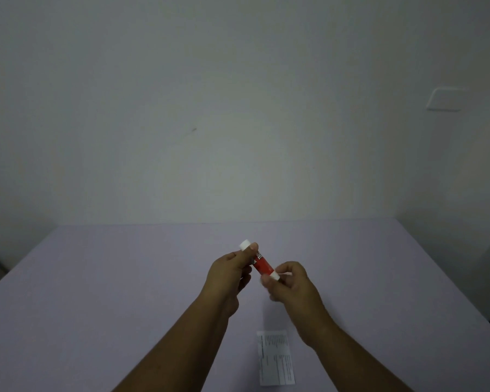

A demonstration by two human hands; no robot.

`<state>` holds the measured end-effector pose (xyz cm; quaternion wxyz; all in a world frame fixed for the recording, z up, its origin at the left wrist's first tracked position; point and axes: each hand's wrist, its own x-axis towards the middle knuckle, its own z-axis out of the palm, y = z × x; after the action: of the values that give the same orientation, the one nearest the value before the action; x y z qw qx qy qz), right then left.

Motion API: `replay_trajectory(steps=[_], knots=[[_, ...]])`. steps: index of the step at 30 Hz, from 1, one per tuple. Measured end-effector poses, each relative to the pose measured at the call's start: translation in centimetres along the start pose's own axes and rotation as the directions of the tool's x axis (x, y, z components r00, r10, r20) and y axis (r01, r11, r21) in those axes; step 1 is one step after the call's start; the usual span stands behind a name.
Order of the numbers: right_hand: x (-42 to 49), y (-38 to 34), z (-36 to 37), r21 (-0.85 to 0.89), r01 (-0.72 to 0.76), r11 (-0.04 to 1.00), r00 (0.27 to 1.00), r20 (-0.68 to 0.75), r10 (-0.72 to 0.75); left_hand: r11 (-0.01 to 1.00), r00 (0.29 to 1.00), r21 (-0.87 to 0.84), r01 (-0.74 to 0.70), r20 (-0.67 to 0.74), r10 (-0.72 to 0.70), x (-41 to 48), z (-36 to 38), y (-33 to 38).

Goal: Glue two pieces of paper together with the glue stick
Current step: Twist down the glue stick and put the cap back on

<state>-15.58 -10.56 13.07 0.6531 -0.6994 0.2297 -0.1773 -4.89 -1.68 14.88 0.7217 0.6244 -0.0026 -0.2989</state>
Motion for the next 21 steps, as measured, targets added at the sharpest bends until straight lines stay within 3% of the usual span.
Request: replay_trajectory(steps=[1, 3, 5, 7, 8, 10, 12, 13, 14, 18, 21], knots=[[0.1, -0.1, -0.1, 0.17, -0.107, 0.98, 0.993, 0.073, 0.095, 1.0, 1.0, 0.002, 0.001, -0.001, -0.001, 0.1, -0.1, 0.0], [0.1, 0.0, -0.2, 0.212, -0.12, 0.97, 0.991, 0.078, 0.105, 1.0, 1.0, 0.009, 0.005, -0.007, -0.005, 0.2, -0.1, -0.1], [0.0, 0.5, 0.0, -0.088, 0.08, 0.993, 0.995, -0.058, -0.085, 1.0, 1.0, 0.009, 0.007, -0.015, -0.007, 0.2, 0.2, -0.2], [0.1, 1.1, 0.3, -0.393, 0.205, 0.896, 0.955, -0.121, -0.271, 1.0, 1.0, 0.011, 0.011, -0.017, -0.011, 0.1, 0.4, -0.3], [0.0, 1.3, 0.4, -0.434, 0.215, 0.875, 0.945, -0.133, -0.299, 1.0, 1.0, 0.015, 0.01, -0.012, -0.01, 0.2, 0.5, -0.3], [0.2, 1.2, 0.1, -0.307, 0.149, 0.94, 0.974, -0.117, -0.193, 1.0, 1.0, 0.016, 0.004, 0.004, -0.004, 0.2, 0.5, -0.3], [0.4, 0.7, -0.3, 0.045, -0.022, 0.999, 1.0, -0.015, 0.022, 1.0, 1.0, 0.015, -0.001, 0.015, 0.0, 0.2, 0.3, -0.4], [0.4, 0.7, -0.4, 0.134, -0.068, 0.989, 0.998, 0.018, 0.067, 1.0, 1.0, 0.018, -0.001, 0.017, 0.001, 0.2, 0.2, -0.5], [0.3, 0.7, -0.4, 0.106, -0.057, 0.993, 0.998, 0.013, 0.056, 1.0, 1.0, 0.023, 0.0, 0.017, -0.001, 0.2, 0.2, -0.6], [0.0, 1.4, 0.1, -0.34, 0.136, 0.93, 0.976, -0.117, -0.185, 0.999, 1.0, 0.052, 0.005, -0.029, -0.004, 0.4, 0.5, -1.1], [0.5, 1.9, 0.6, -0.379, 0.117, 0.918, 0.978, -0.115, -0.172, 0.995, 0.999, 0.101, -0.006, -0.04, 0.01, 0.5, 0.5, -1.4]])
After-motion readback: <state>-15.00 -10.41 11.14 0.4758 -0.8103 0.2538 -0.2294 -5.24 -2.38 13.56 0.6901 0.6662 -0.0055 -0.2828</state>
